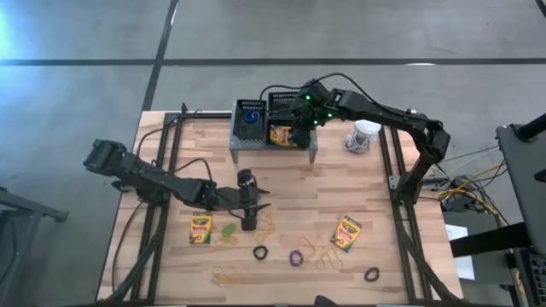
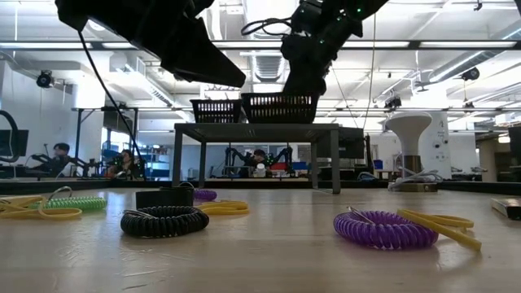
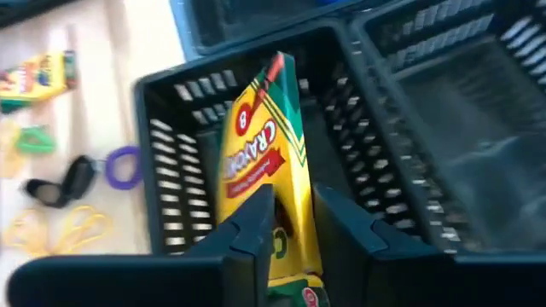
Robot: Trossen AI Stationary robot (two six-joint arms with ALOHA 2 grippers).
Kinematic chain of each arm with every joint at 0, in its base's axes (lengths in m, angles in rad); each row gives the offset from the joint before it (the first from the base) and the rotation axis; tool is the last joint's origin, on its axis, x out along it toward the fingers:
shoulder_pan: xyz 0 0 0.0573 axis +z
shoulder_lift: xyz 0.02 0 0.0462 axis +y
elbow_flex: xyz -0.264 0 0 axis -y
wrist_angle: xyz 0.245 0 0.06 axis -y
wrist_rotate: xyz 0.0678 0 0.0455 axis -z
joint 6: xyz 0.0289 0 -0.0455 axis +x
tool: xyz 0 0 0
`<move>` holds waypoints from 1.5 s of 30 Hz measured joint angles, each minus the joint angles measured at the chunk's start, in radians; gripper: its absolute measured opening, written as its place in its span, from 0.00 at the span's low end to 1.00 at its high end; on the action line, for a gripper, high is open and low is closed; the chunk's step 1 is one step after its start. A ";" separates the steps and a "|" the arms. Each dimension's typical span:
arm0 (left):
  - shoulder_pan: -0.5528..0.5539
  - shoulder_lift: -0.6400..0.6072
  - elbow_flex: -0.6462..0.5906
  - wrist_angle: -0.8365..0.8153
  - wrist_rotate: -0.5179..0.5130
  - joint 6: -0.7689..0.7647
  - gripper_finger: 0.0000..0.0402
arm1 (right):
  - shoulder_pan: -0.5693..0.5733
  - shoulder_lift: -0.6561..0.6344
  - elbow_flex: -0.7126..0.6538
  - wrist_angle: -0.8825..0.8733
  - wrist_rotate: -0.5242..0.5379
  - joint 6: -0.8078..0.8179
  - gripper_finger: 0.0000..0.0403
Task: Pick & Place Office Desk Supplies
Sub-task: Put the crayon boxes into the bottom black bin on the shelf, then put the yellow rubber band into the top black bin on the shelf
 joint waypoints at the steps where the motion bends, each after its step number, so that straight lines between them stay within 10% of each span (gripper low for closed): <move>1: 0.000 0.000 0.000 0.000 0.000 0.000 0.44 | 0.000 0.000 0.000 0.001 0.025 -0.008 0.23; 12: 0.000 0.000 0.000 0.016 0.000 0.002 0.44 | 0.019 -0.080 0.067 0.010 0.090 -0.089 0.40; 19: 0.002 0.000 0.000 0.019 0.000 -0.024 0.44 | 0.219 -0.262 0.020 0.028 0.189 -0.083 0.36; 29: 0.006 0.000 -0.031 0.122 0.001 -0.067 0.44 | 0.685 -0.461 -0.410 0.104 0.592 0.227 0.29; 45: -0.089 0.007 -0.060 0.145 0.059 -0.160 0.44 | 1.049 -0.249 -0.899 0.901 0.520 0.408 0.29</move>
